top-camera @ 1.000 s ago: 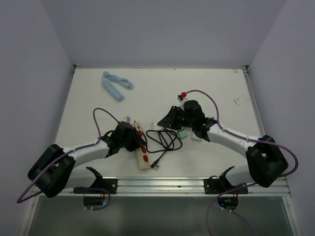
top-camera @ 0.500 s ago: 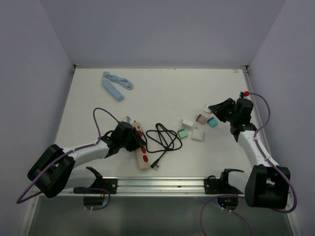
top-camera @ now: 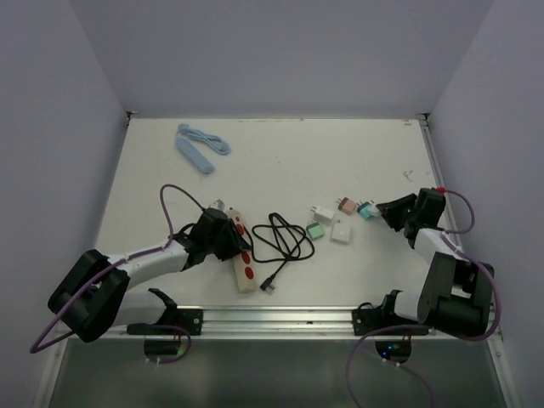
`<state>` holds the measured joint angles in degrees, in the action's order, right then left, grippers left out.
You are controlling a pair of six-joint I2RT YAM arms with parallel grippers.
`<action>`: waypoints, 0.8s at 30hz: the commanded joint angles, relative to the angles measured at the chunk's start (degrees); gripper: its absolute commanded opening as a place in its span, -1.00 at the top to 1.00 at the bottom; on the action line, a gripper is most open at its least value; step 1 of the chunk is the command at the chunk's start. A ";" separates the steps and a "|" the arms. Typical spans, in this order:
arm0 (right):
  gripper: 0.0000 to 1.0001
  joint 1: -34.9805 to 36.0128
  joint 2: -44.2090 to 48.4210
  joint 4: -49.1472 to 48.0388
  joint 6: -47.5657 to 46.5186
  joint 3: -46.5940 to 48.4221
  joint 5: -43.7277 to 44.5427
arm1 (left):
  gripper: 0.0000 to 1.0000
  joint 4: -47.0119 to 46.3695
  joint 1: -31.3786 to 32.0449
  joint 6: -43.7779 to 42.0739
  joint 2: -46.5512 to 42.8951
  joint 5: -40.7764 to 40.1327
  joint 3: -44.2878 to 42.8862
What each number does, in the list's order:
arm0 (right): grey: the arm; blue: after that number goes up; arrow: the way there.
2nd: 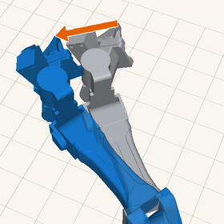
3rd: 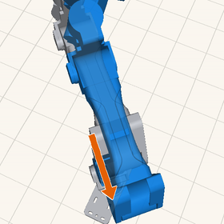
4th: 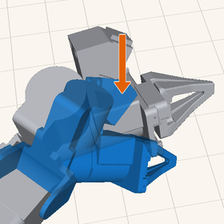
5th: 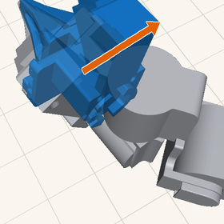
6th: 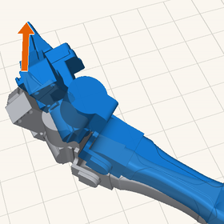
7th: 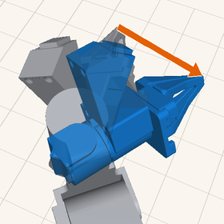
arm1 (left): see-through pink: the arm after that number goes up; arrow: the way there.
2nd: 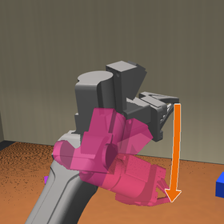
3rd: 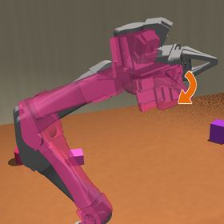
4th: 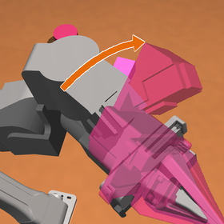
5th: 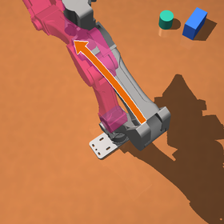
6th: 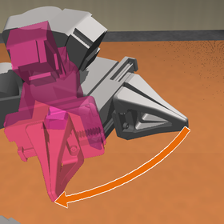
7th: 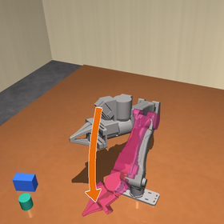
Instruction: Pull the plug off the socket
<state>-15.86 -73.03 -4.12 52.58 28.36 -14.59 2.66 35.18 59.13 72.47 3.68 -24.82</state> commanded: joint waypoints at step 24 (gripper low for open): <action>-0.97 -0.23 11.25 13.79 -6.52 0.82 -0.35 | 1.00 13.69 -38.22 -15.54 2.77 -2.11 -12.18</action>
<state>-15.88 -63.05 7.33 47.94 27.66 -14.46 16.12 3.29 46.48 74.83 1.63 -33.04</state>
